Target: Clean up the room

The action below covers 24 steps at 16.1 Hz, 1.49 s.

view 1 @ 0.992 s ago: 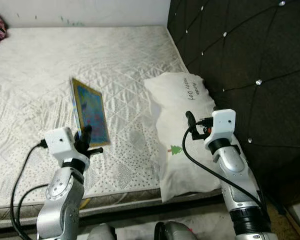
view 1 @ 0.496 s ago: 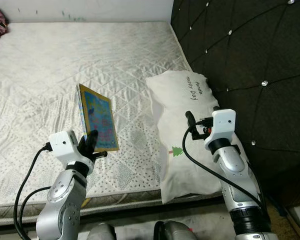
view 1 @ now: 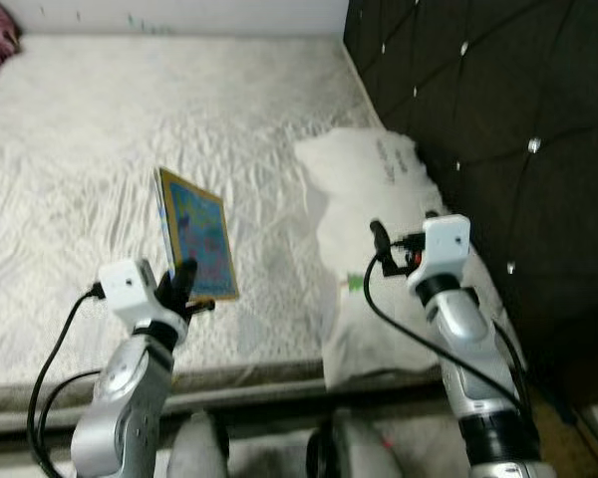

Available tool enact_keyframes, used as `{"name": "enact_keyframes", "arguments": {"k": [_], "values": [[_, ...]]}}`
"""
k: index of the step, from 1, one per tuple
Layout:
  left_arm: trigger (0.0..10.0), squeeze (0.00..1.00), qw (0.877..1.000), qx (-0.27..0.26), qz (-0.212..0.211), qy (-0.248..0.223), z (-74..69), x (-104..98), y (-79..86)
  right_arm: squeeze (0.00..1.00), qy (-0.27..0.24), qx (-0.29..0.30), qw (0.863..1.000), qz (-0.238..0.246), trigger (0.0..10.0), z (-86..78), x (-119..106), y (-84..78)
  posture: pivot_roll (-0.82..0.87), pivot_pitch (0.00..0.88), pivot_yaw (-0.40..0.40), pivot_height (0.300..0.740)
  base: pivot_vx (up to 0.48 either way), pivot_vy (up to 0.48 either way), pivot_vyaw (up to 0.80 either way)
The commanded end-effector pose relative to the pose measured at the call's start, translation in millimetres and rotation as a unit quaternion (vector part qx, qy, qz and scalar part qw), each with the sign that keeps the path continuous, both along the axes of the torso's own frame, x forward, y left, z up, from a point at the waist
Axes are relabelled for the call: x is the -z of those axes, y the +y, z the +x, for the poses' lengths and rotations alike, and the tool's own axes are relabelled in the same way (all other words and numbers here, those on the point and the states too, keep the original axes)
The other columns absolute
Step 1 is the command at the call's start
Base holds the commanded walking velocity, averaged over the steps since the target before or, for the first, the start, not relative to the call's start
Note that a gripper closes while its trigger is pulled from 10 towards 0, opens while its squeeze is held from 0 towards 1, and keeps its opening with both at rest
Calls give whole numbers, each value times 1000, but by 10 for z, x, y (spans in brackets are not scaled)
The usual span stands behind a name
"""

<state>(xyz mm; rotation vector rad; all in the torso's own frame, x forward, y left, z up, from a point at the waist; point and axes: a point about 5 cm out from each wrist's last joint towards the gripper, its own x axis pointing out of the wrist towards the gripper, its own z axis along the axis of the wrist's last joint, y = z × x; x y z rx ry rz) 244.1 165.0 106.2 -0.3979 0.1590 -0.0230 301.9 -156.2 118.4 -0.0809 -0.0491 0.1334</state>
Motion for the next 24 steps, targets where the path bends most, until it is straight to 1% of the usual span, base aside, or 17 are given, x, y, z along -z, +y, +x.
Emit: {"name": "enact_keyframes", "arguments": {"k": [1, 5, 6, 8, 13, 14, 17, 19, 20, 21, 22, 23, 24], "values": [[10000, 0, 1000, 0, 0, -21, 19, -105, -4, 0, 1, 0, 1000, 1, 10000, -8, -4, -19, 10, 103, -43, 649, 0, 0, 0], [10000, 0, 1000, -15, -22, -13, 43, -99, 33, 0, 3, -4, 1000, -3, 10000, -10, -3, -19, 10, 108, -54, 649, 0, 0, 0], [10000, 0, 998, -36, -47, 0, 54, -76, 99, 0, 6, -5, 1000, -5, 10000, -9, 4, -13, 8, 117, -57, 649, 0, 0, 0], [10000, 0, 997, -46, -56, 8, 58, -61, 142, 0, 3, -5, 1000, -6, 10000, 5, -18, -10, 5, 123, -54, 649, 0, 0, 0], [10000, 0, 998, -37, -49, 7, 111, -80, 146, 0, 0, -4, 1000, -4, 10000, -14, -41, -22, -9, 124, -46, 649, 0, 0, 0], [10000, 0, 998, -39, -48, 9, 115, -74, 155, 0, -1, -4, 1000, -4, 10000, -26, -47, -29, -13, 118, -48, 640, 0, 0, 0], [10000, 0, 998, -40, -46, 7, 189, -81, 200, 0, 0, -7, 1000, -2, 10000, -118, -102, -55, -43, 142, -67, 600, 0, 0, 0], [10000, 0, 998, -42, -46, 6, 252, -70, 210, 0, 1, -10, 1000, -11, 10000, -188, -104, -81, -58, 148, -62, 600, 0, 0, 0], [10000, 0, 998, -41, -45, -6, 324, -114, 186, 0, 8, 0, 1000, -16, 10000, -262, -100, -155, -66, 164, -63, 600, 0, 0, 0], [10000, 0, 998, -39, -45, -9, 348, -132, 168, 0, 9, 4, 1000, -17, 10000, -288, -102, -185, -68, 168, -64, 600, 0, 0, 0], [10000, 0, 997, -35, -56, -26, 470, -182, 97, 0, 26, 8, 999, -24, 10000, -410, -52, -235, -92, 182, -70, 600, 0, 0, 0], [10000, 0, 997, -35, -58, -29, 494, -185, 84, 0, 30, 8, 999, -25, 10000, -435, -40, -238, -92, 182, -70, 600, 0, 0, 0], [10000, 0, 996, -30, -68, -40, 555, -201, 21, 0, 35, 5, 999, -28, 10000, -494, -57, -239, -112, 191, -87, 600, 0, 0, 0]]}}
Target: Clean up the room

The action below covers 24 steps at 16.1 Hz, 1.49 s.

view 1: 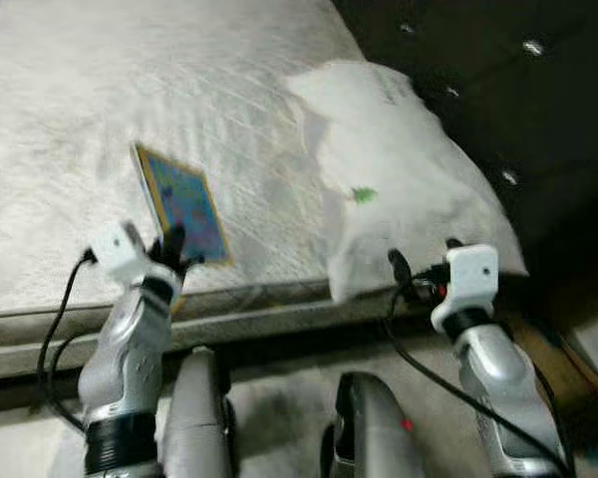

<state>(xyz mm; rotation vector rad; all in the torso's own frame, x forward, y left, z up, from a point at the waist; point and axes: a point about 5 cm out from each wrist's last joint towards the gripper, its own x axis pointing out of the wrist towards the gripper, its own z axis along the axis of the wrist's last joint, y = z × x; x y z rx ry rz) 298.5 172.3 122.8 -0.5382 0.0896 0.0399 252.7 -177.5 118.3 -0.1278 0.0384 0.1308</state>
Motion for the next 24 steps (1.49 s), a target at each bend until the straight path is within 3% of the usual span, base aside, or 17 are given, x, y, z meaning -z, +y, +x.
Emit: {"name": "enact_keyframes", "arguments": {"k": [1, 7, 18, 20, 24], "values": [[10000, 0, 999, 14, -11, -28, 62, -61, -109, 0, -4, -5, 1000, -7, 10000, -27, -68, -25, -123, 198, -91, 600, 0, 0, 0], [10000, 0, 998, 17, -23, -53, 201, -114, -154, 0, 5, -1, 1000, -17, 10000, -80, -113, -89, -148, 205, -97, 600, 45, 0, 0], [10000, 0, 998, 16, -25, -63, 278, -119, -139, 0, 10, 2, 1000, -19, 10000, -55, -113, -80, -148, 198, -92, 600, 286, 0, 0], [10000, 0, 998, 18, -21, -53, 291, -95, -162, 0, 10, 3, 1000, -19, 10000, -55, -111, -83, -150, 198, -91, 600, 0, 0, 0], [10000, 0, 996, 81, -37, 6, 334, 100, -329, 0, 7, 1, 1000, -15, 10000, -82, -126, -88, -164, 204, -91, 580, 0, 0, 0]]}}
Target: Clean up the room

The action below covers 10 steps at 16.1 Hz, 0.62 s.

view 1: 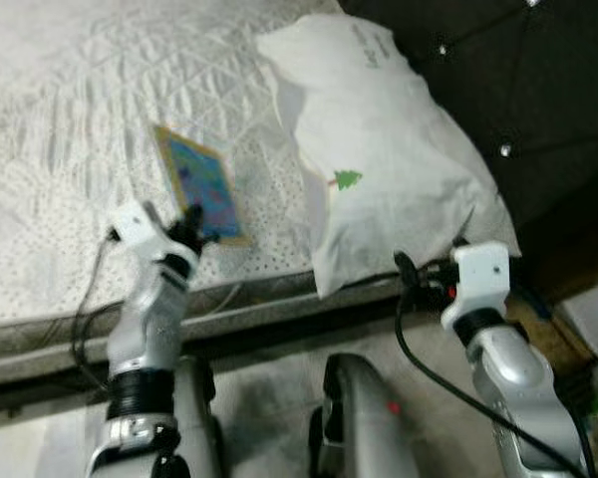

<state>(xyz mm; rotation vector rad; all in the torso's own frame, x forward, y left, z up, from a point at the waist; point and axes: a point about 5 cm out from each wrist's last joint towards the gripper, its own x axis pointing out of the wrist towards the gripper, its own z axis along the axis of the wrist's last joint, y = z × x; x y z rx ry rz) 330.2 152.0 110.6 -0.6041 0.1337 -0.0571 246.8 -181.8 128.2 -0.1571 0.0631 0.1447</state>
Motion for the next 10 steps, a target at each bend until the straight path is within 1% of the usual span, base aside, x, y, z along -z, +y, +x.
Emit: {"name": "enact_keyframes", "arguments": {"k": [1, 2, 3, 4, 6, 7, 9, 10], "values": [[10000, 0, 999, 38, -8, 1, 23, -2, -150, 0, -5, 6, 1000, 0, 10000, -34, -30, -48, -164, 205, -91, 575, 0, 0, 0], [10000, 0, 999, 48, -23, 11, 44, 42, -202, 0, 1, 1, 1000, -11, 10000, -73, -30, -74, -165, 205, -92, 560, 0, 0, 0], [10000, 0, 998, 52, -11, 24, 78, 90, -221, 0, 4, -4, 1000, -22, 10000, -125, -32, -130, -171, 208, -93, 560, 0, 0, 0], [10000, 0, 998, 58, -10, 33, 125, 117, -248, 0, 10, 0, 999, -35, 10000, -184, -32, -222, -191, 210, -93, 560, 0, 0, 0], [10000, 0, 997, 70, -14, 41, 175, 127, -271, 0, 12, 8, 999, -41, 10000, -242, -55, -304, -202, 212, -91, 560, 0, 0, 0], [10000, 0, 995, 78, -24, 52, 204, 136, -289, 0, 14, 9, 999, -42, 10000, -283, -68, -322, -210, 214, -90, 560, 0, 0, 0], [10000, 0, 994, 92, -39, 49, 271, 106, -326, 0, 25, -11, 999, -45, 10000, -426, -95, -319, -230, 223, -85, 560, 0, 0, 0], [10000, 0, 992, 104, -53, 46, 307, 83, -369, 0, 32, -23, 998, -53, 10000, -522, -105, -332, -249, 227, -87, 560, 0, 0, 0]]}}
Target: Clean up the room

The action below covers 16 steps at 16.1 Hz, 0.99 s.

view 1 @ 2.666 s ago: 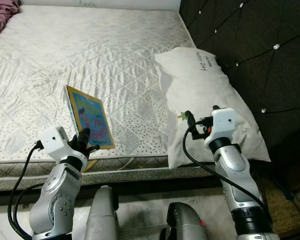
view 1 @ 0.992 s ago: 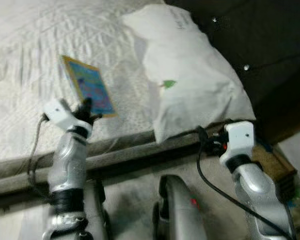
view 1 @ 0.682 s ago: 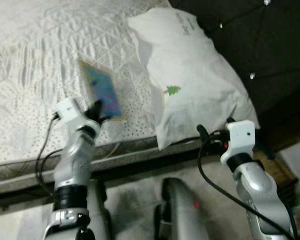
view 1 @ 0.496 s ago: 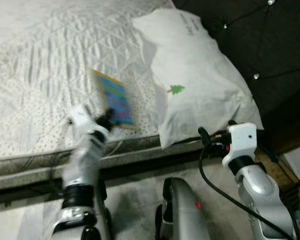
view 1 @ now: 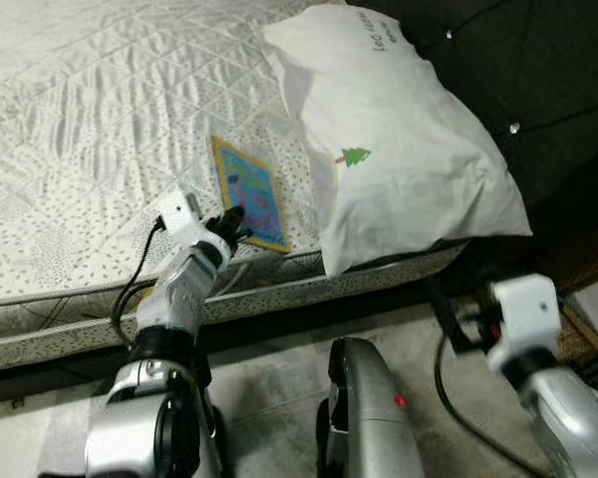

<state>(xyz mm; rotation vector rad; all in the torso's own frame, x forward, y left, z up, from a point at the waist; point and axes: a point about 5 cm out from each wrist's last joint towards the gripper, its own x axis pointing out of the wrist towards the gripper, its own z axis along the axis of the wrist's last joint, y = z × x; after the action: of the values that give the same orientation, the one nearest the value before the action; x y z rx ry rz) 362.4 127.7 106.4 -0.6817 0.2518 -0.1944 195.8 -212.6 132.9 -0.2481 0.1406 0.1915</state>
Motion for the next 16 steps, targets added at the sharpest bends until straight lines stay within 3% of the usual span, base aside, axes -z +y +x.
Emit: {"name": "enact_keyframes", "arguments": {"k": [1, 3, 5, 14, 15, 16], "values": [[10000, 0, 999, 28, -15, 12, -8, 39, -139, 0, -4, -3, 1000, -7, 10000, -32, -60, -30, -249, 227, -87, 560, 0, 0, 0], [10000, 0, 999, 41, -26, 22, 51, 19, -212, 0, 1, 5, 1000, -9, 10000, -120, -99, -74, -277, 235, -89, 560, 0, 0, 0], [10000, 0, 997, 58, -31, 37, 101, -17, -272, 0, 0, 1, 1000, 3, 10000, -151, -147, 4, -299, 244, -99, 560, 0, 0, 0], [10000, 0, 996, 45, -22, 70, 155, 32, -50, 0, 8, 0, 1000, 2, 10000, -192, -209, 19, -338, 241, -131, 560, 0, 0, 0], [10000, 827, 996, 43, -15, 77, 152, 45, -12, 0, 7, 0, 1000, 1, 10000, -176, -215, 18, -340, 236, -132, 560, 0, 0, 0], [10000, 1000, 996, 37, -2, 82, 152, 56, 39, 0, 5, 0, 1000, 1, 10000, -163, -219, 16, -338, 234, -133, 560, 0, 0, 0]]}}
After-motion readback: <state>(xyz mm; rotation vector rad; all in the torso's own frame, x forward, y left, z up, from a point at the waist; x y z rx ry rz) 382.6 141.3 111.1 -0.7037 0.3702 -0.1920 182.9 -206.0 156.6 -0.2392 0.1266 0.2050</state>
